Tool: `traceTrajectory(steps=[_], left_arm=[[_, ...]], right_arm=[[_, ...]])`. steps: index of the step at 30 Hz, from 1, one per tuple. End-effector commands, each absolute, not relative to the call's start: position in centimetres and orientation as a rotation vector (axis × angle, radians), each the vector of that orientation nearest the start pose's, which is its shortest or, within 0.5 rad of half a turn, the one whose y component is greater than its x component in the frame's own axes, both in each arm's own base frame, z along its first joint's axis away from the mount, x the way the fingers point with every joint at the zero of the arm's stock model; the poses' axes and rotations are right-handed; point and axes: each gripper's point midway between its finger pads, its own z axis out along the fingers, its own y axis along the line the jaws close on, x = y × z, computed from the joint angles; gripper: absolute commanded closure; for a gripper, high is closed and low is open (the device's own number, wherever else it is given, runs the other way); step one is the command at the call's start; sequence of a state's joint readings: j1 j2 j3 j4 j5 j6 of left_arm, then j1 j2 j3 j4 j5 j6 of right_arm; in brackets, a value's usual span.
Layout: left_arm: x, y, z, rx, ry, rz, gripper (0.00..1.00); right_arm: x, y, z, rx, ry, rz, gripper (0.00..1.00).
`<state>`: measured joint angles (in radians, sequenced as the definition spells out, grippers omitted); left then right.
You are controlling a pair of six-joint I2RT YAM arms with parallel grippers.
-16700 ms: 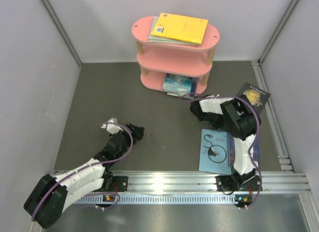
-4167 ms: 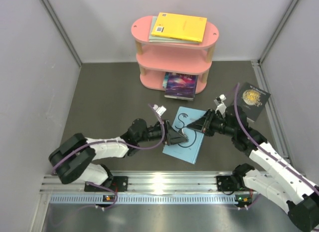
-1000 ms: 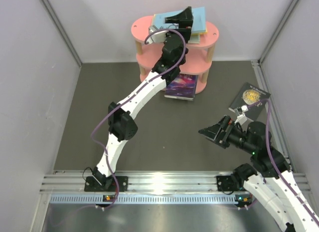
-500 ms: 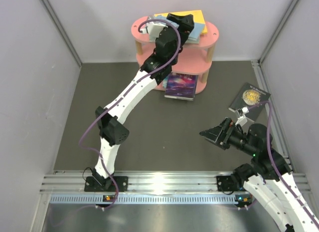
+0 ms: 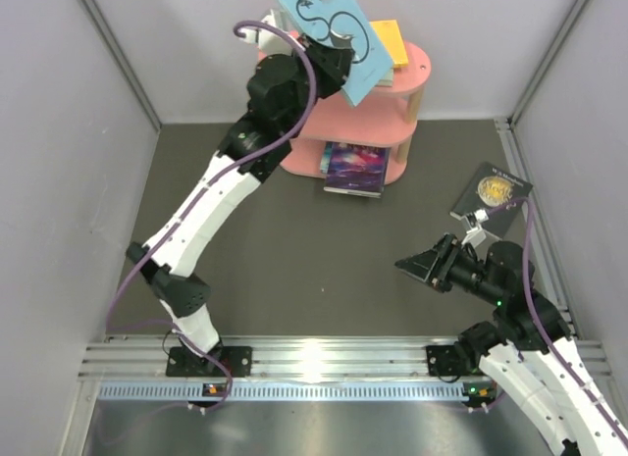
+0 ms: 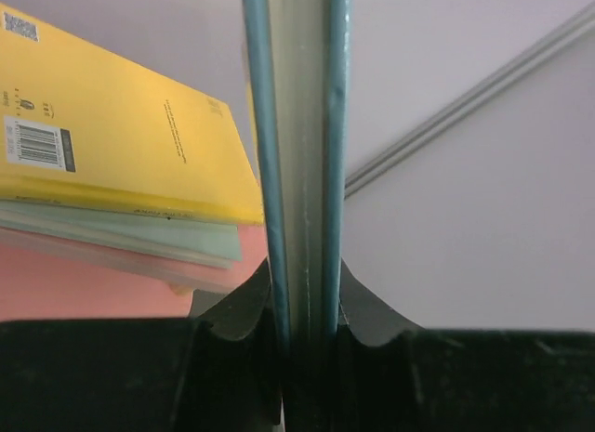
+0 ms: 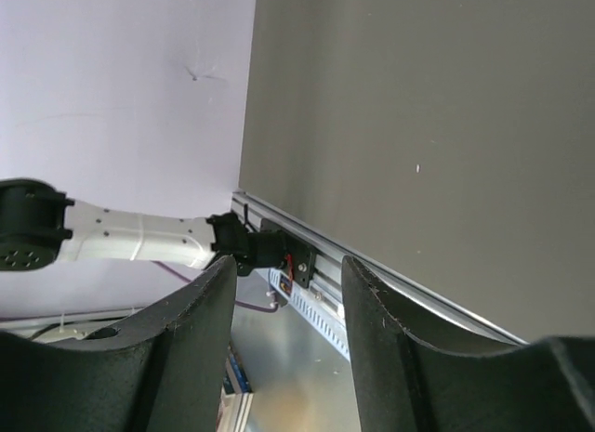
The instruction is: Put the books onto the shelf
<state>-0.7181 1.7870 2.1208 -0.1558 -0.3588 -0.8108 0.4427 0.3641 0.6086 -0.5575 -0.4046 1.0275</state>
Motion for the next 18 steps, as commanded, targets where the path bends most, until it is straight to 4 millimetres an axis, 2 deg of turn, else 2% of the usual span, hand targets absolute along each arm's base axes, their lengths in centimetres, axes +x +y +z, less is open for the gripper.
traceTrajectory(steps=[1, 2, 3, 4, 5, 6, 7, 8, 9, 10, 12, 13, 14, 16, 17, 18], left_arm=[[34.3, -27.9, 61.8, -0.162, 1.275, -1.080, 1.00], [33.7, -28.1, 60.0, -0.111, 1.338, -1.080, 1.00], [31.7, -26.4, 60.2, -0.095, 1.347, -1.081, 1.00], [30.7, -26.0, 59.5, -0.065, 1.361, -1.095, 1.00], [31.1, -26.8, 54.7, -0.026, 1.470, -1.097, 1.00], [28.1, -25.5, 55.2, 0.009, 1.434, -1.155, 1.00], [27.1, -25.3, 54.7, 0.010, 1.408, -1.224, 1.00], [25.6, -25.3, 50.7, 0.057, 1.473, -1.274, 1.00], [24.9, -25.3, 49.1, 0.069, 1.487, -1.315, 1.00], [24.7, -25.8, 45.2, 0.047, 1.560, -1.359, 1.00], [22.3, -25.5, 44.5, 0.099, 1.541, -1.444, 1.00], [21.7, -25.6, 43.7, 0.090, 1.560, -1.486, 1.00], [21.4, -25.9, 42.2, 0.096, 1.586, -1.514, 1.00], [20.0, -26.3, 41.5, 0.110, 1.599, -1.607, 1.00], [20.0, -26.5, 40.4, 0.102, 1.607, -1.626, 1.00], [19.7, -26.4, 40.2, 0.097, 1.600, -1.646, 1.00]], right_arm=[[14.7, 17.7, 25.1, 0.251, 2.031, 1.297, 0.51], [15.0, 17.6, 25.0, 0.258, 2.037, 1.279, 0.49], [15.2, 17.7, 25.1, 0.255, 2.038, 1.271, 0.48], [15.6, 17.8, 25.1, 0.255, 2.043, 1.263, 0.47], [15.8, 18.0, 25.2, 0.245, 2.040, 1.268, 0.47], [16.0, 18.1, 25.4, 0.239, 2.033, 1.273, 0.47], [16.6, 18.6, 25.7, 0.226, 2.022, 1.287, 0.47], [16.6, 19.1, 26.0, 0.198, 2.019, 1.317, 0.47], [16.7, 19.5, 26.5, 0.170, 2.007, 1.344, 0.47], [17.2, 20.2, 27.4, 0.129, 1.965, 1.383, 0.44], [16.8, 21.4, 28.8, 0.036, 1.925, 1.469, 0.39], [17.1, 21.8, 29.0, 0.025, 1.919, 1.499, 0.36], [17.0, 22.3, 30.4, -0.031, 1.853, 1.543, 0.32], [17.1, 22.9, 31.5, -0.045, 1.809, 1.614, 0.27], [16.8, 23.2, 33.3, -0.111, 1.709, 1.665, 0.23], [16.7, 23.4, 33.8, -0.120, 1.681, 1.694, 0.21]])
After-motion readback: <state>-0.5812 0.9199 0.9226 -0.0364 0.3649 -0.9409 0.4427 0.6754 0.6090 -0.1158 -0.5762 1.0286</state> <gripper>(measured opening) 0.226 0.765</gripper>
